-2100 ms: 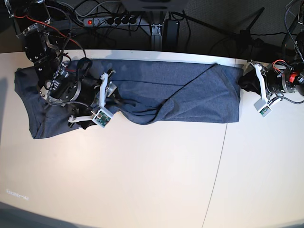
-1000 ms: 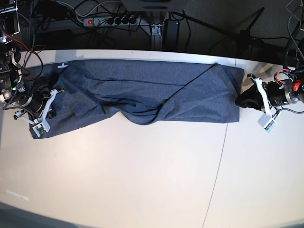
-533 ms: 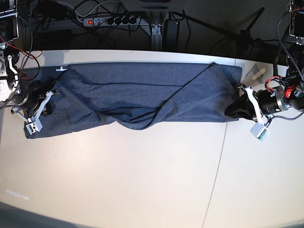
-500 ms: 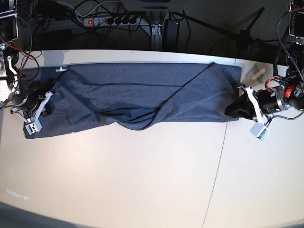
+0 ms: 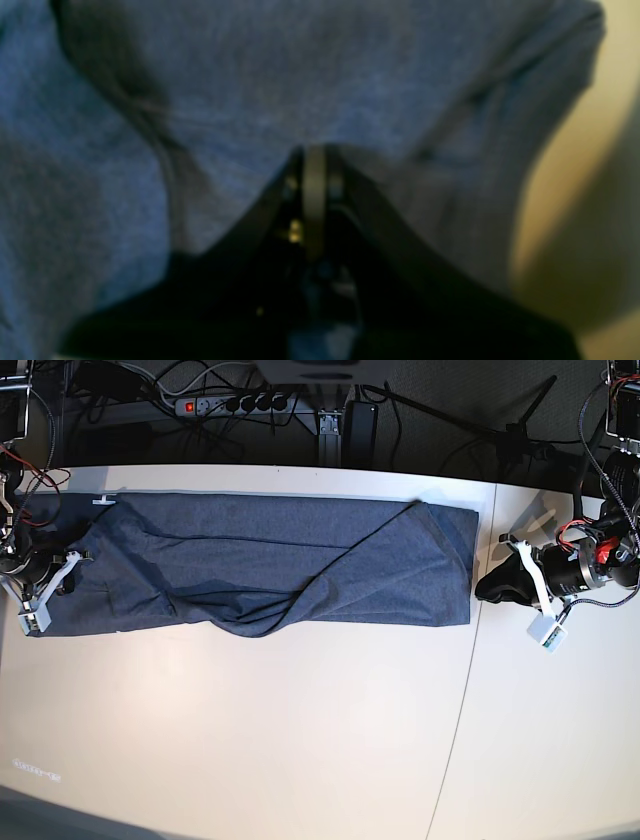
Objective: Fold the T-shirt properly
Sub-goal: 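Move the right gripper along the strip and grasp the loose edge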
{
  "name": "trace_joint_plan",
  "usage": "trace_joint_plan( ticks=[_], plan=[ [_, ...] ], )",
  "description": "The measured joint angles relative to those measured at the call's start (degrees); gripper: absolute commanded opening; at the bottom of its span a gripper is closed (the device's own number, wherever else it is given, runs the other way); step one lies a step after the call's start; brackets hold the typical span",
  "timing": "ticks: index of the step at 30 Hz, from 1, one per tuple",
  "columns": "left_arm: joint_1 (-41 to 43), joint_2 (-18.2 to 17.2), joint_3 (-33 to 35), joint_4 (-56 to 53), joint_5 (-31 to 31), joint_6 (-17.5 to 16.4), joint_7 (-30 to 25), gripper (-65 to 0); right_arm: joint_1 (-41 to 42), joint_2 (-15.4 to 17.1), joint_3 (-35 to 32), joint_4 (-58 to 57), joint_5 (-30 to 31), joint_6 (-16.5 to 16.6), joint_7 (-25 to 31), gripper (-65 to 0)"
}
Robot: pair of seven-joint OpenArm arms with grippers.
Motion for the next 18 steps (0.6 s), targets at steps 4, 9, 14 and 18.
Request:
trace_joint_plan(
  ticks=[4,9,14,18],
  plan=[
    [0.0,0.0,0.0,0.0,0.0,0.0,0.0,-63.7,0.7,0.3,0.7,5.1,1.7,0.0,0.3,-37.6],
    [0.0,0.0,0.0,0.0,2.0,0.0,0.0,-63.7,1.7,-0.4,-0.5,9.0,5.6,0.8,0.1,-35.5],
    [0.0,0.0,0.0,0.0,3.4,0.0,0.0,-63.7,4.3,-0.1,-9.1,13.2,6.4,4.0,-0.1,-35.5],
    [0.0,0.0,0.0,0.0,3.4,0.0,0.0,-63.7,8.2,-0.7,-19.6,15.0,3.1,5.0,-0.2,-31.4]
  ],
)
